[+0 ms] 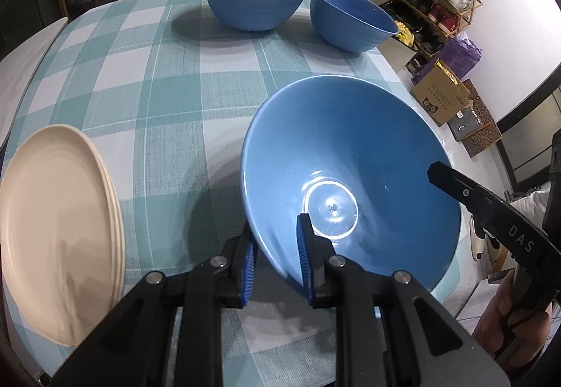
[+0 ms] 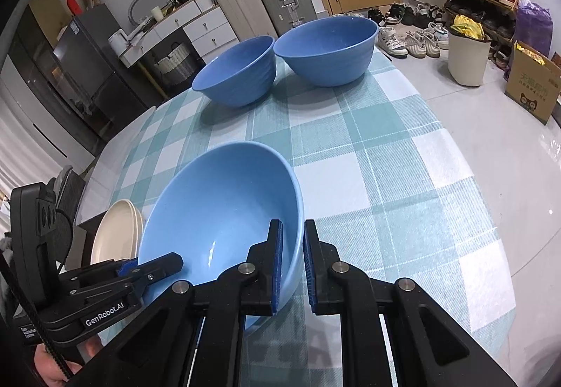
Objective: Organize plates and bowls
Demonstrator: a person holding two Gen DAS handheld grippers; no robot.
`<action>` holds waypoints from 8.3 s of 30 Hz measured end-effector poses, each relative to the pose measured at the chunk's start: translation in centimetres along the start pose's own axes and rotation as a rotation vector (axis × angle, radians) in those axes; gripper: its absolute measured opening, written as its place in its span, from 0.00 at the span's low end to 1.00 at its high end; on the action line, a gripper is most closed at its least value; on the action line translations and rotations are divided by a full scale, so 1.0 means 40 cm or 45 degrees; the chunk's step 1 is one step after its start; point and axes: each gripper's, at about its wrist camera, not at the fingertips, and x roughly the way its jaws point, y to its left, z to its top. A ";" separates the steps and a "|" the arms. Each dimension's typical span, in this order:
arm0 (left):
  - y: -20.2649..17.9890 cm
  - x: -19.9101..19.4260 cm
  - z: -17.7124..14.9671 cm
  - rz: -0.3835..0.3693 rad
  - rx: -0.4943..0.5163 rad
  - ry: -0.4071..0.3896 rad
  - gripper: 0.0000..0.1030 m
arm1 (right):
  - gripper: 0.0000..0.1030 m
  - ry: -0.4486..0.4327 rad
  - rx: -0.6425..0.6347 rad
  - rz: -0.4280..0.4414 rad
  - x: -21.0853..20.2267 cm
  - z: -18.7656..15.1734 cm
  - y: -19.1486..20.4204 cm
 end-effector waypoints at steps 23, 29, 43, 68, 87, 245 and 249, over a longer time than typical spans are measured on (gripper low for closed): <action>0.054 -0.056 0.020 -0.015 -0.064 -0.097 0.26 | 0.17 -0.162 -0.012 -0.038 -0.082 0.048 -0.018; 0.064 -0.126 0.053 0.027 -0.060 -0.199 0.39 | 0.26 -0.277 -0.073 -0.037 -0.160 0.093 0.012; -0.010 -0.268 0.140 0.148 0.096 -0.419 0.54 | 0.54 -0.502 -0.321 0.041 -0.371 0.222 0.176; 0.083 -0.127 0.477 0.275 0.056 -0.348 0.95 | 0.98 -0.162 -0.272 0.292 -0.080 0.600 0.252; 0.211 0.196 0.682 0.252 -0.056 -0.076 0.84 | 0.98 0.041 -0.284 0.307 0.215 0.615 0.171; 0.016 -0.132 0.356 0.078 0.176 0.021 0.13 | 0.09 0.297 -0.205 -0.020 -0.002 0.439 0.157; 0.004 -0.153 0.319 0.052 0.173 0.004 0.13 | 0.10 0.300 -0.234 -0.035 -0.037 0.394 0.158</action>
